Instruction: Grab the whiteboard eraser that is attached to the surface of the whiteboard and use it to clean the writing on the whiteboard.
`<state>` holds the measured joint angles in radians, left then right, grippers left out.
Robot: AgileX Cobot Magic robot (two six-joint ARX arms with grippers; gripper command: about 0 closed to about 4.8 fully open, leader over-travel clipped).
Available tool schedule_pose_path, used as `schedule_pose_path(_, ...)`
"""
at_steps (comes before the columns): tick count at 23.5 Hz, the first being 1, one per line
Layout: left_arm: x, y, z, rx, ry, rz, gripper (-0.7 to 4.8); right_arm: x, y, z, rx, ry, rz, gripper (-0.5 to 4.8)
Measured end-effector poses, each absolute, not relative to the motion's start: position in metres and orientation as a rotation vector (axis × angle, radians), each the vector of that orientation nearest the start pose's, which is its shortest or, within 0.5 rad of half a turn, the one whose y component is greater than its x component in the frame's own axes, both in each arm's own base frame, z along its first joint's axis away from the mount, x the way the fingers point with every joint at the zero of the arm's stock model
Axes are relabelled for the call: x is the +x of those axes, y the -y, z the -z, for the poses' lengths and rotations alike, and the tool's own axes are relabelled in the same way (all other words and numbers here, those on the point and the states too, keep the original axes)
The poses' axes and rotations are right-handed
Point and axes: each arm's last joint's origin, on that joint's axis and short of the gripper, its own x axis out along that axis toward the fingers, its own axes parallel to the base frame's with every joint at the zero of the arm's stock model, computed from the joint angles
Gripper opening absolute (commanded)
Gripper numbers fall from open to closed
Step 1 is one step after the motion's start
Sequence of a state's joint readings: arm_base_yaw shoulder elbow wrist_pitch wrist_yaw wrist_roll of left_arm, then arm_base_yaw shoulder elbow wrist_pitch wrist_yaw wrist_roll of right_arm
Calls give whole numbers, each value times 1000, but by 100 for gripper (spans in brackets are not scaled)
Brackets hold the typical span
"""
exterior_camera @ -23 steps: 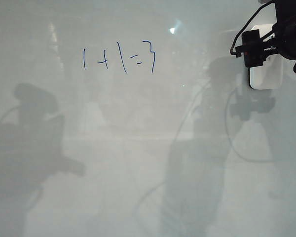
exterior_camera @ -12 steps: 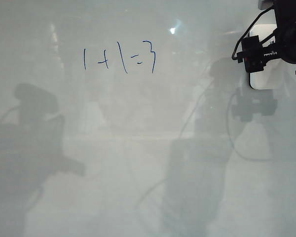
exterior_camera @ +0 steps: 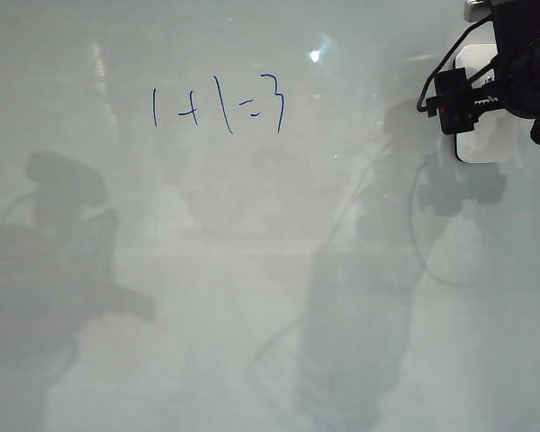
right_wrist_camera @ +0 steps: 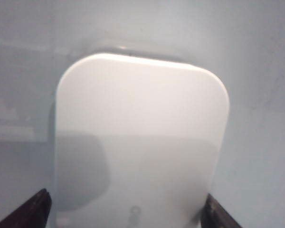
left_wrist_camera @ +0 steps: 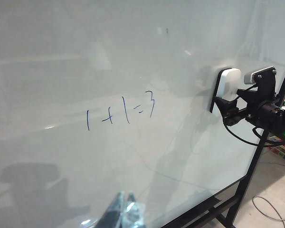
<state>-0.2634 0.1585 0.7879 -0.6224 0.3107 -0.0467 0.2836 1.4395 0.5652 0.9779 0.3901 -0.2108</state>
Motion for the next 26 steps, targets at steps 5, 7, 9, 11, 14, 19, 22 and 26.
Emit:
schedule_pose_path(5,14,13,-339,-46,-6,574,-5,281,-70,-228,-175,90,120,422)
schedule_pose_path(7,14,13,-339,-46,-7,574,-5,282,-71,-228,-174,90,120,417)
schedule_pose_path(9,14,13,-339,-46,-6,574,-5,282,-71,-228,-175,89,120,381)
schedule_pose_path(11,14,13,-339,-46,-6,574,-5,282,-70,-228,-175,87,124,337)
schedule_pose_path(14,14,13,-339,-46,-7,575,-5,282,-70,-228,-176,82,125,313)
schedule_pose_path(19,14,13,-339,-46,-6,574,-5,282,-70,-228,-175,82,124,284)
schedule_pose_path(22,14,13,-339,-46,-6,574,-5,282,-70,-227,-175,80,123,214)
schedule_pose_path(26,14,13,-339,-49,-7,574,-5,282,-71,-227,-181,70,109,196)
